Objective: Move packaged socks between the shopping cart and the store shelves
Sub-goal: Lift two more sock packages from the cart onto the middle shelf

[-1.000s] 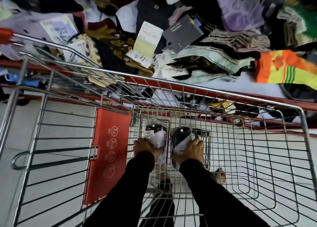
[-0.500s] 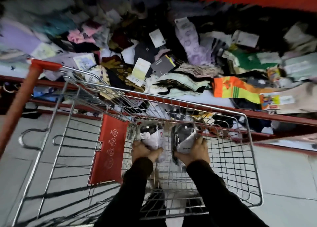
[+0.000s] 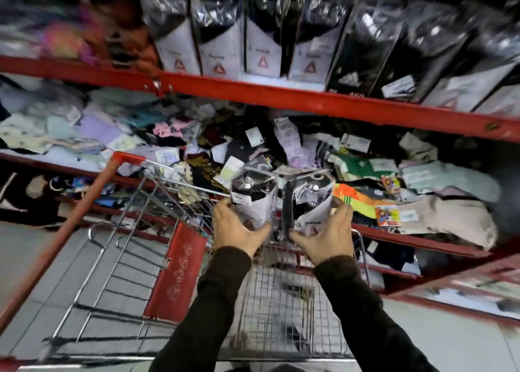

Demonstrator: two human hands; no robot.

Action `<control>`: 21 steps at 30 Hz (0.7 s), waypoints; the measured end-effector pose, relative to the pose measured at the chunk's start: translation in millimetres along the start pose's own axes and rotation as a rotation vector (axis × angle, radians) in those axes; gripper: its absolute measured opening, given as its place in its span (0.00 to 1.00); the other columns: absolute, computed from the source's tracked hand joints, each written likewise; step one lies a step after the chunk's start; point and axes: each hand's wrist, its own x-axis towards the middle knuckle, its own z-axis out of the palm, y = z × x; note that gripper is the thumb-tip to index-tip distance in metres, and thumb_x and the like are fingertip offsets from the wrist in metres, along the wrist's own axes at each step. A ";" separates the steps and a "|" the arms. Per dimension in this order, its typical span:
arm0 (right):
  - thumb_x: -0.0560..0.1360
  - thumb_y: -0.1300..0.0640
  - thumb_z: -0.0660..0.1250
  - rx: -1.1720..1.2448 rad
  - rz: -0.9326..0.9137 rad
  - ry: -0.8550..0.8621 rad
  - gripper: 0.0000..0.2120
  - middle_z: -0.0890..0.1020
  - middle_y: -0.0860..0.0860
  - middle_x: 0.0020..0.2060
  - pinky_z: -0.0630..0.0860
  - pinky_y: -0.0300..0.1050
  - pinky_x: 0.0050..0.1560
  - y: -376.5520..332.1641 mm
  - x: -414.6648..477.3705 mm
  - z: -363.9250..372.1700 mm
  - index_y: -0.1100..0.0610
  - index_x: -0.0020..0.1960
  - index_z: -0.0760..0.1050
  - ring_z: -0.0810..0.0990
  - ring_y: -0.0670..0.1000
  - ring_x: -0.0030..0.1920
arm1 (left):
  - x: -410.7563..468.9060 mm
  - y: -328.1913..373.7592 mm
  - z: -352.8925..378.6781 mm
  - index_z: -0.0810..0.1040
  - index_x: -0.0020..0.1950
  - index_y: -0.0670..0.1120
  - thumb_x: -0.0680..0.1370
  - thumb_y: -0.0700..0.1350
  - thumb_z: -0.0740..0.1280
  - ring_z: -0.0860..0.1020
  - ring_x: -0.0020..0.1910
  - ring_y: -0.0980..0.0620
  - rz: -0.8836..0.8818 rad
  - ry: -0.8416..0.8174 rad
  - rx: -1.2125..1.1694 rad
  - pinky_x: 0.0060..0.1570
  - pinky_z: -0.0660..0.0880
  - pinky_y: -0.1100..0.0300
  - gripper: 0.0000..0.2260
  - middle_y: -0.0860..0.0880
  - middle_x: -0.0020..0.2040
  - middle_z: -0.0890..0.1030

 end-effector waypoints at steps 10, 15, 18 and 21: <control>0.58 0.41 0.80 0.175 -0.376 0.364 0.44 0.62 0.42 0.53 0.69 0.31 0.60 -77.3 62.3 -85.7 0.55 0.65 0.63 0.64 0.39 0.55 | 48.7 109.4 -41.2 0.63 0.70 0.44 0.61 0.52 0.83 0.72 0.65 0.49 0.272 0.262 -0.256 0.58 0.66 0.66 0.45 0.46 0.67 0.69; 0.57 0.46 0.81 0.297 -0.485 0.514 0.46 0.64 0.44 0.57 0.56 0.16 0.59 -114.0 107.3 -109.3 0.53 0.67 0.61 0.64 0.40 0.58 | 91.7 158.5 -62.0 0.63 0.69 0.44 0.62 0.50 0.83 0.69 0.63 0.53 0.420 0.346 -0.331 0.56 0.59 0.76 0.43 0.43 0.67 0.70; 0.58 0.48 0.83 0.339 -0.498 0.538 0.47 0.62 0.45 0.60 0.59 0.21 0.63 -134.5 135.9 -114.6 0.51 0.68 0.58 0.66 0.45 0.62 | 117.4 185.8 -68.0 0.63 0.68 0.42 0.63 0.48 0.83 0.70 0.66 0.47 0.462 0.357 -0.363 0.60 0.61 0.71 0.42 0.43 0.66 0.69; 0.58 0.51 0.84 0.375 -0.489 0.534 0.49 0.63 0.51 0.62 0.67 0.35 0.68 -156.5 159.7 -108.9 0.57 0.68 0.58 0.69 0.53 0.63 | 141.3 205.5 -70.1 0.64 0.66 0.41 0.62 0.47 0.84 0.71 0.65 0.45 0.486 0.404 -0.378 0.63 0.65 0.64 0.42 0.43 0.64 0.70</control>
